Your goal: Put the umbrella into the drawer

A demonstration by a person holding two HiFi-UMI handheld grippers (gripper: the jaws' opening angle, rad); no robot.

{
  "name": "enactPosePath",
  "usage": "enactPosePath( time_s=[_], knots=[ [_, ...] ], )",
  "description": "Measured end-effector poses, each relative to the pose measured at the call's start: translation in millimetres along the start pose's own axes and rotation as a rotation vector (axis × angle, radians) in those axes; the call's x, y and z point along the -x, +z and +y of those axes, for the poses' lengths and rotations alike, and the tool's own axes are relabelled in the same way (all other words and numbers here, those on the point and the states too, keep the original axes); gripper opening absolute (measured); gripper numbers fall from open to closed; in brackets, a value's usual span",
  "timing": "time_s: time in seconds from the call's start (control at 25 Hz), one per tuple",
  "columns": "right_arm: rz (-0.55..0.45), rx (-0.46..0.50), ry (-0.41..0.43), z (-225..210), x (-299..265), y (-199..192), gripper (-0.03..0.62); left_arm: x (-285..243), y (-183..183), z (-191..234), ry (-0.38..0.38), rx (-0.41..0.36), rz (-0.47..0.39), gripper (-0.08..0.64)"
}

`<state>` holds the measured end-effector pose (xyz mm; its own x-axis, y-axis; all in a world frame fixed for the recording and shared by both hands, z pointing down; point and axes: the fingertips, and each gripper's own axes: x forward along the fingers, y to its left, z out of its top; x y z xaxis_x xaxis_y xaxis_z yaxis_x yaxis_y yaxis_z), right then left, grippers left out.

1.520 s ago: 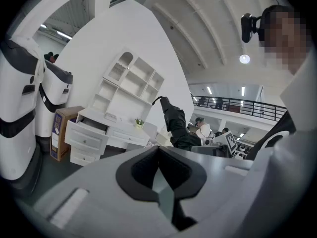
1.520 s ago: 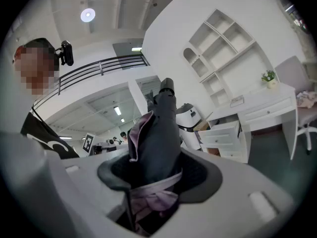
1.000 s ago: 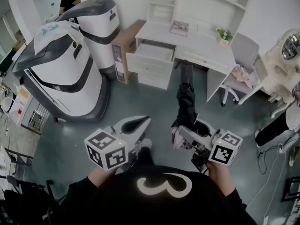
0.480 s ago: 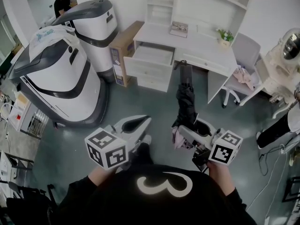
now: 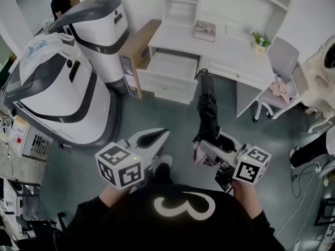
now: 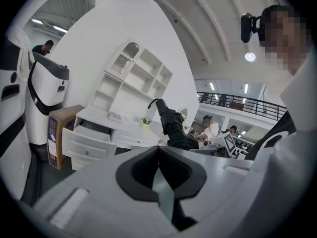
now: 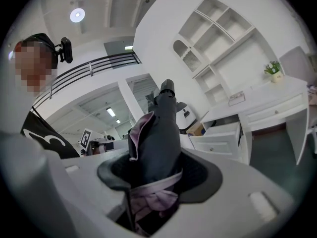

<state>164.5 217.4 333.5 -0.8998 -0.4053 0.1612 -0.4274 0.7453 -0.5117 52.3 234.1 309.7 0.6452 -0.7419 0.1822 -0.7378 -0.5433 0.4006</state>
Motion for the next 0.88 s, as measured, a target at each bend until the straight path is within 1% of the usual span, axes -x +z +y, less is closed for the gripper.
enactPosePath(
  time_s=[0.12, 0.36, 0.48, 0.64, 0.76, 0.88],
  knots=[
    [0.011, -0.016, -0.014, -30, -35, 19, 0.239, -28, 21, 38, -0.008, 0.013, 0.02, 0.009],
    [0.033, -0.042, -0.039, -81, -105, 58, 0.24, -76, 71, 114, -0.025, 0.02, 0.028, 0.009],
    [0.046, -0.044, -0.051, -101, -135, 77, 0.24, -92, 90, 148, -0.036, 0.022, 0.039, 0.009],
    [0.059, -0.04, -0.064, -126, -168, 96, 0.239, -109, 115, 192, -0.03, 0.024, 0.033, 0.009],
    [0.066, -0.035, -0.07, -137, -188, 105, 0.239, -118, 127, 217, -0.029, 0.022, 0.031, 0.009],
    [0.069, -0.028, -0.072, -143, -200, 111, 0.239, -124, 137, 228, -0.036, 0.011, 0.026, 0.009]
  ],
)
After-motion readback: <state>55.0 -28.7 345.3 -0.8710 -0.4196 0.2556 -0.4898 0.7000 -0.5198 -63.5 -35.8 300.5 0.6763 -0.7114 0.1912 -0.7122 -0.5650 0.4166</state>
